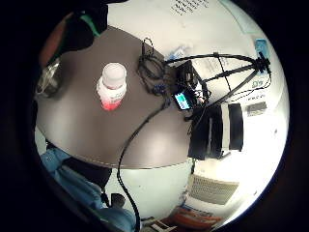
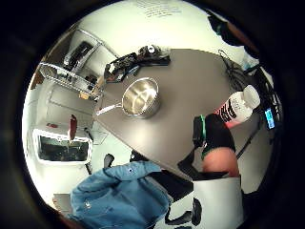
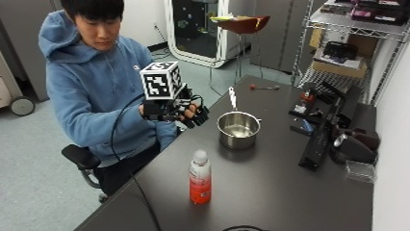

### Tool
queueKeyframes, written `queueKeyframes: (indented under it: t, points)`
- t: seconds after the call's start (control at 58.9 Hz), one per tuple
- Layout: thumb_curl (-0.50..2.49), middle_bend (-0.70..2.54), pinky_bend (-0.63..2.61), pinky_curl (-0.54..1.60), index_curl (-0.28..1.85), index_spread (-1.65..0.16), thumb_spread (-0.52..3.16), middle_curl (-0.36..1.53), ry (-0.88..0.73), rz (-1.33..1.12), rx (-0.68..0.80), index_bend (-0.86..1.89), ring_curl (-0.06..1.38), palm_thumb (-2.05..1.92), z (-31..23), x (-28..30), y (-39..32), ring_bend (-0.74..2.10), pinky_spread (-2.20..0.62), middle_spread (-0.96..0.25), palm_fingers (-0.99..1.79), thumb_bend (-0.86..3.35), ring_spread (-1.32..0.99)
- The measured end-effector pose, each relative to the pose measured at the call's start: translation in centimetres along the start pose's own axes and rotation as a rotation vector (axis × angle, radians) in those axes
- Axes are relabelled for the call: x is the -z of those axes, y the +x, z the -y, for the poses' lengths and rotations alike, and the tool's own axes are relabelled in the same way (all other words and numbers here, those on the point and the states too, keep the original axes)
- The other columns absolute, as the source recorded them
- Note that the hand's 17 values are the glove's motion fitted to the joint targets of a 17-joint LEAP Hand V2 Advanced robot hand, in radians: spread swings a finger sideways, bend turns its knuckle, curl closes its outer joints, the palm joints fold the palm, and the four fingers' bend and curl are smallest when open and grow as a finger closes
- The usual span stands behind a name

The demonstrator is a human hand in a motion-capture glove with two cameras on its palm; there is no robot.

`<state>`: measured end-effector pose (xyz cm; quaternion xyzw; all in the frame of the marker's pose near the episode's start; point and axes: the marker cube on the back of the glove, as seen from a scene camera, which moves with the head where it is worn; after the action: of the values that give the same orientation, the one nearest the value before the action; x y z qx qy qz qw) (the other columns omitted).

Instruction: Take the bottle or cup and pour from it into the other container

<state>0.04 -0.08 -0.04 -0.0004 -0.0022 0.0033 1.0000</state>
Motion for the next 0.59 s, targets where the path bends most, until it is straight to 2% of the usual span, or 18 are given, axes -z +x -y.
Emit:
queueKeyframes:
  t: [0.102,0.221,0.594]
  points:
    - [0.19,0.24,0.52,0.18,0.15,-0.22,0.61,0.14,0.0,0.001,-0.005,0.16,0.16,0.66,0.0,-0.1,-0.1,0.33,0.07,0.02,0.62,0.39,0.0]
    - [0.25,0.23,0.53,0.22,0.19,-0.26,0.81,0.2,-0.006,-0.009,-0.007,0.15,0.21,0.7,0.1,-0.2,0.1,0.33,0.09,0.02,0.6,0.35,0.01]
    - [0.32,0.22,0.62,0.28,0.18,-0.34,1.0,0.31,0.043,0.001,-0.045,0.1,0.29,0.63,-1.6,0.4,4.9,0.38,0.12,0.02,0.42,0.08,0.0]
